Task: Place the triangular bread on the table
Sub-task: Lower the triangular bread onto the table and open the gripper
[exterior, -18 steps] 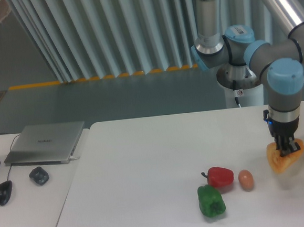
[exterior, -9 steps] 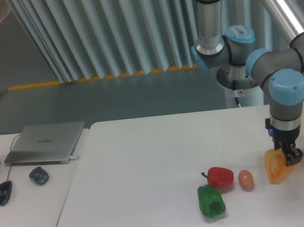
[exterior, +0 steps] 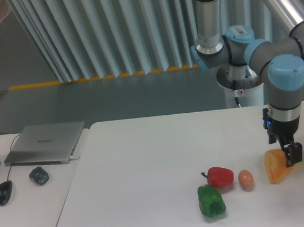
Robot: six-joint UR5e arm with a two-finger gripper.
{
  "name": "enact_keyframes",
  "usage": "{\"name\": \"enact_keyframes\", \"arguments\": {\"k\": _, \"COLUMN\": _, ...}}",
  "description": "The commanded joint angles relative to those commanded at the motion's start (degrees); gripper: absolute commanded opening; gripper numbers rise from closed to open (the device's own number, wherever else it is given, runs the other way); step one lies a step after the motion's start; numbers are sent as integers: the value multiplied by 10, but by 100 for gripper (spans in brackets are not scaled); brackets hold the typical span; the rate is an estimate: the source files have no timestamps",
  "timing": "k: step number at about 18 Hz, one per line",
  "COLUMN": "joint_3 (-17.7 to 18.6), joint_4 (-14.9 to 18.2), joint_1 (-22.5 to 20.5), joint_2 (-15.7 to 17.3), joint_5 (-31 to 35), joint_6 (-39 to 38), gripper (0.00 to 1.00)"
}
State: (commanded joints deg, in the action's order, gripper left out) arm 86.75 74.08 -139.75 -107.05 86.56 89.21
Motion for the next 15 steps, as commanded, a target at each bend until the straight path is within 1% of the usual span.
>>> {"name": "enact_keyframes", "arguments": {"k": 3, "joint_3": -7, "joint_4": 27, "joint_1": 0, "joint_2": 11, "joint_5": 8, "joint_6": 3, "gripper": 100}}
{"name": "enact_keyframes", "arguments": {"k": 6, "joint_3": -31, "joint_4": 81, "joint_1": 4, "joint_2": 12, "joint_5": 48, "joint_6": 19, "gripper": 100}}
{"name": "enact_keyframes", "arguments": {"k": 8, "joint_3": -32, "joint_4": 86, "joint_1": 19, "joint_2": 16, "joint_5": 53, "joint_6": 20, "gripper": 100}}
{"name": "enact_keyframes", "arguments": {"k": 12, "joint_3": -33, "joint_4": 86, "joint_1": 21, "joint_2": 25, "joint_5": 48, "joint_6": 22, "gripper": 100}}
{"name": "enact_keyframes", "arguments": {"k": 15, "joint_3": -29, "joint_4": 84, "joint_1": 21, "joint_2": 24, "joint_5": 48, "joint_6": 23, "gripper": 100}}
